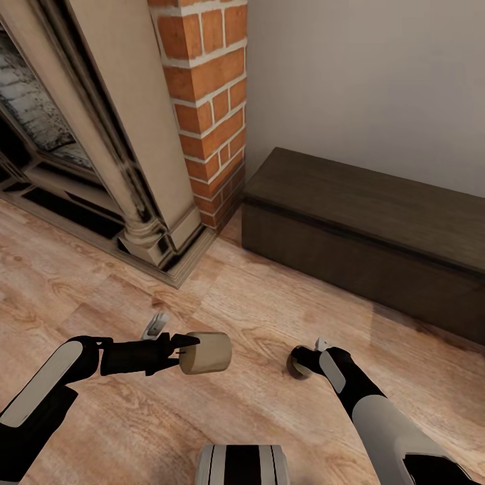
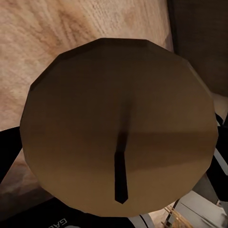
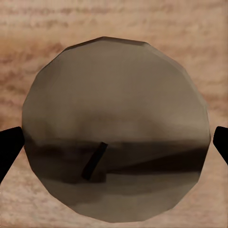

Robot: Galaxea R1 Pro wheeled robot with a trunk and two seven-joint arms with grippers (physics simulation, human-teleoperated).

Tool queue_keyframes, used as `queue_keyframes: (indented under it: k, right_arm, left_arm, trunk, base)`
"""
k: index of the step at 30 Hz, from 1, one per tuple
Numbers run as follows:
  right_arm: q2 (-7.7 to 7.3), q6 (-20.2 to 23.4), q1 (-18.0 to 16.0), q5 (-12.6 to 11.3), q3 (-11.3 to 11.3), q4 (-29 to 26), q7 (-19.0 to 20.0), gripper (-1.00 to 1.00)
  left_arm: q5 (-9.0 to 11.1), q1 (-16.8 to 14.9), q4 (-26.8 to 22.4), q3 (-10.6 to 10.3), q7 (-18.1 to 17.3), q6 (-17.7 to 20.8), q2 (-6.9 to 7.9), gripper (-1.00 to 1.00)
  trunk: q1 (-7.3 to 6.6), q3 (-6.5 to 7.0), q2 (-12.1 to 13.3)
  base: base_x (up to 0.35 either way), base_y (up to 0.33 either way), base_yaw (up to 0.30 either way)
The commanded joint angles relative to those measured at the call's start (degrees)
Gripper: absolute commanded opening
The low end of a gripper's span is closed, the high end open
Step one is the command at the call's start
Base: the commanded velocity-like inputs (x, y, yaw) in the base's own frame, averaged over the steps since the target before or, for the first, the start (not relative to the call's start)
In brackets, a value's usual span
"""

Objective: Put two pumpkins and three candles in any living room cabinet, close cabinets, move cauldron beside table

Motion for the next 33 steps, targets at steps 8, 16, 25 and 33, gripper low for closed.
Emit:
queue_keyframes:
  k: [8,16,25,33]
  right_arm:
    - [0.00,0.4,0.0,1.5,-0.4,0.4,-0.6,1.00]
    - [0.00,0.4,0.0,1.5,-0.4,0.6,-0.6,-1.00]
    - [0.00,0.4,0.0,1.5,-0.4,0.9,-0.6,-1.00]
    - [0.00,0.4,0.0,1.5,-0.4,0.9,-0.6,-1.00]
  left_arm:
    - [0.6,0.0,-0.1,0.0,0.5,0.0,0.02,-1.00]
    - [0.6,0.0,-0.1,0.0,0.5,0.0,0.02,-1.00]
    - [0.6,0.0,0.0,0.0,0.5,0.0,0.02,-1.00]
    - [0.6,0.0,0.0,0.0,0.5,0.0,0.02,-1.00]
  trunk:
    - [0.04,-0.27,0.0]
    - [0.04,-0.27,0.0]
    - [0.04,-0.27,0.0]
    - [0.04,-0.27,0.0]
  base:
    - [0.000,0.000,0.000]
    - [0.000,0.000,0.000]
    - [0.000,0.000,0.000]
    - [0.000,0.000,0.000]
